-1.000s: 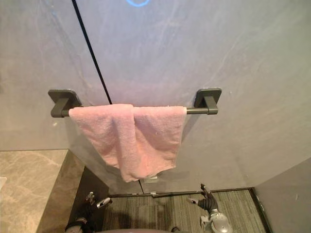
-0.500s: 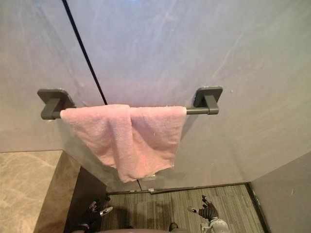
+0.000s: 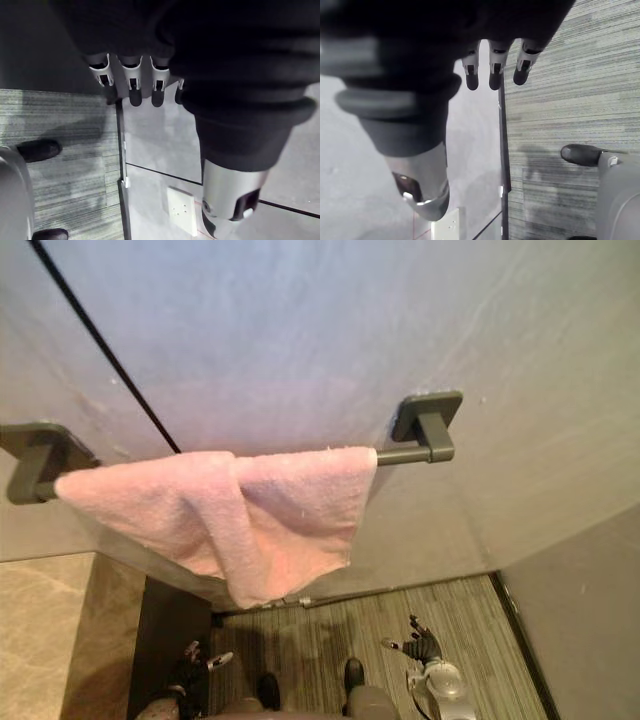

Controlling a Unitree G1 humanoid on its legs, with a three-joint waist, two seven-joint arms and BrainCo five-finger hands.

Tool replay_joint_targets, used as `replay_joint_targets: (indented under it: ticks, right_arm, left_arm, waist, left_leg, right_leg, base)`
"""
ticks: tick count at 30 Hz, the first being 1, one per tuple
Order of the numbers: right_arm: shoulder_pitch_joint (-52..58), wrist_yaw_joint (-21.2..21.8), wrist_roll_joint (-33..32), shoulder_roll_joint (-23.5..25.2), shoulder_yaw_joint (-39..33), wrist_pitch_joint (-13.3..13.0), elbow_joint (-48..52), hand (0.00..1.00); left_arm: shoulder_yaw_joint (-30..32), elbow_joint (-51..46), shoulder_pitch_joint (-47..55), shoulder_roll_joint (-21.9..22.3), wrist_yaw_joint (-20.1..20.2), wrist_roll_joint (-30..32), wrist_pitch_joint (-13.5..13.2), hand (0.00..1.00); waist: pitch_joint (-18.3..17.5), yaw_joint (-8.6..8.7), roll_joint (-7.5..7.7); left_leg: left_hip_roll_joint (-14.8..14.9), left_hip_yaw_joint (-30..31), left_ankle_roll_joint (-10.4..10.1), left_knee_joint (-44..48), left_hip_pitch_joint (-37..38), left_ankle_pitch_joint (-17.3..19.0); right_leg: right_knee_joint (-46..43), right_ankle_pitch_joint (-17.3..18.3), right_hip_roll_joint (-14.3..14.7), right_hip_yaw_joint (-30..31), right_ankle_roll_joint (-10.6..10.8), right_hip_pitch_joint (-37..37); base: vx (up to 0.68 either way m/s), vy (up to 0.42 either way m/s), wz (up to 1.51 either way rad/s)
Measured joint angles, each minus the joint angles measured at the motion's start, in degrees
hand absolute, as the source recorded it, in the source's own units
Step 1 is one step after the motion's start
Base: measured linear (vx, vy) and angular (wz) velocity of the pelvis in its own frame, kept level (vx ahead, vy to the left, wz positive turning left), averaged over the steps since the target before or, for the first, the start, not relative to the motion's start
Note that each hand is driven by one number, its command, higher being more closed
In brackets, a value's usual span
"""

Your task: Organize washtable

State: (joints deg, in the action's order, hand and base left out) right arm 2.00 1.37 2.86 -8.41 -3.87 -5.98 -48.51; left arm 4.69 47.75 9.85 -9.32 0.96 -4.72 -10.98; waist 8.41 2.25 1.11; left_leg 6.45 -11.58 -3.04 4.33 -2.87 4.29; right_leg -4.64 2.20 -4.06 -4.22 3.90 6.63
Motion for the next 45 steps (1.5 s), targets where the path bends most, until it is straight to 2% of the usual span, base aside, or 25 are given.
replay_joint_targets:
  ticks: [1,2,4,6,7,8,9,10,11,12,14,15,16,17,18,19,20,21,23,26,31,37,41,44,45]
  right_arm:
    - [-0.1,0.0,0.0,0.4,0.3,0.0,0.2,0.0]
    - [0.3,0.0,0.1,0.6,0.3,0.1,0.4,0.0]
    - [1.4,0.0,0.3,1.2,0.3,0.1,1.0,0.0]
    - [2.3,0.1,1.0,1.3,0.4,0.1,2.9,0.0]
    - [2.3,0.1,1.3,1.0,0.3,0.2,2.9,0.0]
    - [1.9,0.0,1.3,0.5,0.4,0.2,3.0,0.0]
    - [0.9,0.1,1.3,-0.4,0.8,0.2,3.1,0.0]
    - [-0.3,0.1,1.3,-2.1,1.9,0.2,3.2,0.0]
    - [0.1,0.2,1.3,-4.3,4.0,0.2,3.3,0.0]
    - [0.2,0.1,1.3,-4.3,4.1,0.2,3.2,0.0]
    - [-0.1,0.0,1.3,-4.5,4.0,0.2,3.3,0.0]
    - [-0.5,0.0,1.3,-4.6,3.7,0.2,3.5,0.0]
    - [-0.5,0.0,1.3,-4.7,3.5,0.2,4.2,0.0]
    - [-0.4,0.0,1.5,-4.5,3.4,0.1,4.9,0.0]
    - [-0.6,0.0,1.8,-3.8,1.4,0.1,4.9,0.0]
    - [-1.0,-0.1,1.8,-3.0,1.0,0.3,4.8,0.0]
    - [-0.9,-0.2,1.8,-3.2,0.8,0.3,5.0,0.0]
    - [-0.5,-0.2,1.8,-3.0,0.0,0.1,5.9,0.0]
    - [-0.5,-0.2,1.8,-2.3,-0.9,0.2,6.2,0.0]
    - [-0.5,-0.4,1.6,-0.4,-1.6,0.2,6.0,0.0]
    - [-0.1,-1.3,0.1,-0.1,-2.1,0.2,4.4,0.0]
    - [-0.1,-1.5,0.0,0.2,-2.1,0.2,2.5,0.0]
    - [0.4,-1.5,0.0,0.7,-2.1,0.3,2.3,0.0]
    - [1.1,-1.5,0.0,1.5,-2.1,0.3,2.2,0.0]
    - [1.4,-1.5,-0.1,1.5,-2.1,0.3,2.2,0.0]
  left_arm:
    - [0.1,-0.3,-0.2,-0.9,-0.1,-0.2,0.0,0.0]
    - [0.1,-0.5,-0.3,-1.0,-0.2,-0.2,0.0,0.0]
    - [0.8,-0.6,-0.3,-2.7,-1.0,-0.2,-0.1,0.0]
    - [1.2,-0.9,-0.2,-4.4,-1.2,-0.2,-0.2,0.0]
    - [1.5,-0.9,-0.4,-5.5,-1.3,-0.2,-0.2,0.0]
    - [1.7,-0.8,-0.6,-5.0,-1.3,-0.2,-0.2,0.0]
    - [1.6,-0.2,-0.8,-3.6,-1.3,-0.3,-0.2,0.0]
    - [1.7,0.6,-0.9,-2.0,-1.4,-0.3,-0.2,0.0]
    - [0.5,1.3,-2.3,2.1,-2.5,-2.8,-0.6,0.0]
    - [-0.9,1.2,-2.5,2.2,-2.5,-3.7,-0.6,0.0]
    - [-2.1,1.2,-2.1,2.3,-2.5,-3.7,-0.6,0.0]
    - [-2.1,0.8,-1.1,2.5,-2.6,-3.7,-0.5,0.0]
    - [-2.3,-0.2,-1.0,2.5,-2.7,-3.7,-0.5,0.0]
    - [-2.5,-2.1,-1.0,2.4,-2.6,-3.7,-0.7,0.0]
    - [-2.1,-4.0,-2.5,2.0,-2.3,-3.7,-0.5,0.0]
    - [-2.2,-4.5,-1.8,2.5,-2.2,-3.7,-0.7,0.0]
    - [-2.3,-4.5,-1.3,2.9,-2.2,-3.7,-0.7,0.0]
    - [-2.5,-4.4,-0.1,3.4,-2.2,-3.7,-0.5,0.0]
    - [-2.5,-4.4,0.1,4.0,-2.2,-3.7,-0.5,0.0]
    - [-2.3,-4.3,0.0,3.4,-2.3,-3.7,-0.5,0.0]
    - [-2.0,-2.9,0.3,3.3,-2.3,-3.6,-0.5,0.0]
    - [-1.9,-0.2,0.3,3.4,-2.2,-3.6,-0.4,0.0]
    - [-2.0,0.1,0.3,3.4,-2.3,-3.5,-0.1,0.0]
    - [-2.0,0.2,0.2,2.8,-2.4,-3.5,-0.1,0.0]
    - [-2.0,0.2,0.3,2.8,-2.4,-3.5,-0.1,0.0]
  waist:
    - [0.2,0.0,-0.28]
    - [0.3,-0.05,-0.47]
    - [0.7,-0.68,-1.19]
    - [-0.3,-1.27,0.72]
    - [-1.0,-1.3,2.55]
    - [-0.9,-1.55,2.1]
    - [-0.9,-2.24,0.85]
    - [-0.8,-2.23,0.81]
    - [0.3,-1.29,-1.02]
    - [0.5,-1.2,-1.12]
    - [0.7,-1.47,-1.25]
    - [0.6,-1.61,-3.12]
    - [0.5,-1.42,-3.87]
    - [0.3,-1.26,-3.88]
    - [1.8,-1.3,-2.41]
    - [2.5,-1.78,-1.53]
    - [2.5,-1.73,-1.6]
    - [2.4,-1.12,-2.62]
    - [1.9,-0.3,-3.94]
    - [1.6,-0.28,-3.58]
    - [1.6,-0.19,-3.47]
    - [1.1,-0.12,-2.72]
    - [1.1,-0.03,-2.62]
    - [0.8,-0.11,-1.28]
    - [0.8,-0.06,-1.38]
  left_leg:
    - [1.1,0.4,-0.1,0.8,-0.6,0.0]
    - [2.0,0.6,-0.5,1.2,-0.5,0.0]
    - [5.3,1.9,-2.8,3.4,-0.9,0.6]
    - [7.1,3.4,-5.8,4.9,-2.4,0.7]
    - [8.6,4.9,-8.2,5.4,-3.5,0.1]
    - [9.8,5.3,-9.0,4.7,-3.4,-0.2]
    - [11.9,5.1,-9.8,3.6,-3.4,-1.2]
    - [12.5,4.9,-10.5,2.3,-3.2,-2.8]
    - [13.6,5.7,-7.4,-0.5,-4.4,-11.5]
    - [13.4,4.7,-5.6,-1.0,-5.3,-14.4]
    - [13.0,3.0,-5.1,-1.8,-5.2,-15.7]
    - [13.3,2.1,-5.4,-1.7,-6.0,-17.7]
    - [13.9,2.2,-6.7,-1.1,-7.8,-19.0]
    - [13.7,3.2,-6.1,-3.9,-9.3,-23.6]
    - [9.3,4.4,-8.1,9.8,-13.2,-13.6]
    - [4.6,5.5,-6.5,20.2,-13.0,-4.0]
    - [2.6,5.3,-6.0,21.4,-11.0,-0.4]
    - [0.9,3.5,-4.2,18.7,-6.9,4.0]
    - [0.4,3.6,-3.9,9.7,-2.8,3.8]
    - [-0.6,3.6,-2.6,2.1,-0.4,0.4]
    - [-1.0,3.6,-2.3,-0.6,3.4,-0.6]
    - [-1.1,3.6,-1.7,-4.9,5.4,-3.3]
    - [-1.3,5.4,-1.2,-5.5,4.5,-4.8]
    - [-2.6,7.8,-0.9,-6.0,2.6,-6.4]
    - [-2.6,8.8,-0.7,-6.7,2.4,-7.4]
  right_leg:
    - [-4.4,1.3,-2.0,-4.7,-1.3,1.0]
    - [-7.0,2.0,-3.1,-6.4,-1.4,1.1]
    - [-13.5,2.4,-7.6,-8.1,-1.0,0.7]
    - [-16.4,0.9,-12.5,-6.4,-1.2,0.7]
    - [-16.5,2.4,-11.3,-3.0,2.8,0.6]
    - [-16.7,3.4,-10.0,-3.1,3.0,0.8]
    - [-17.1,5.1,-8.0,-2.8,3.6,1.8]
    - [-16.6,9.1,-7.7,-3.4,6.7,1.8]
    - [-21.3,14.7,-6.4,-8.5,4.3,1.9]
    - [-21.6,15.1,-7.0,-9.9,3.7,2.0]
    - [-21.5,15.4,-6.9,-10.5,3.3,1.8]
    - [-21.4,15.2,-5.8,-11.4,2.5,1.6]
    - [-20.7,14.7,-4.7,-11.3,1.6,2.2]
    - [-17.3,13.3,-3.5,-12.0,-0.3,2.5]
    - [-12.8,10.8,-5.1,-14.9,-0.9,0.8]
    - [-9.9,8.8,-6.2,-15.2,0.2,-2.0]
    - [-8.1,7.7,-6.3,-15.0,0.2,-3.6]
    - [-5.9,6.8,-5.1,-16.3,0.3,-6.0]
    - [-4.8,6.1,-4.2,-17.8,0.6,-6.8]
    - [-1.3,3.7,-4.0,-17.9,0.6,-7.7]
    - [1.1,2.6,-3.6,-17.7,0.4,-11.3]
    - [2.1,1.1,-3.2,-17.3,0.2,-11.5]
    - [-2.0,1.2,-3.7,-15.5,0.2,-9.2]
    - [-1.9,3.2,-4.6,-14.4,0.8,-8.3]
    - [-1.9,3.5,-4.4,-14.9,0.5,-8.3]
  base:
    - [0.0,0.0,0.0]
    - [0.04,-0.037,0.07]
    - [0.02,-0.136,0.08]
    - [-0.06,-0.385,0.19]
    - [-0.08,-0.531,0.11]
    - [-0.09,-0.541,-0.13]
    - [-0.08,-0.389,-0.33]
    - [-0.23,-0.737,0.47]
    - [-0.24,-0.65,0.99]
    - [-0.25,-0.519,1.16]
    - [-0.1,-0.109,0.4]
    - [-0.08,-0.121,0.34]
    - [-0.11,-0.13,0.42]
    - [-0.11,-0.087,0.74]
    - [-0.1,-0.055,0.76]
    - [-0.04,-0.001,0.58]
    - [0.01,0.062,0.31]
    - [0.01,0.065,0.36]
    - [-0.03,0.015,0.35]
    - [0.01,0.036,0.1]
    - [0.0,0.004,0.01]
    - [-0.06,0.0,-0.03]
    - [-0.12,0.046,0.2]
    - [-0.11,0.018,0.38]
    - [-0.12,-0.034,0.53]
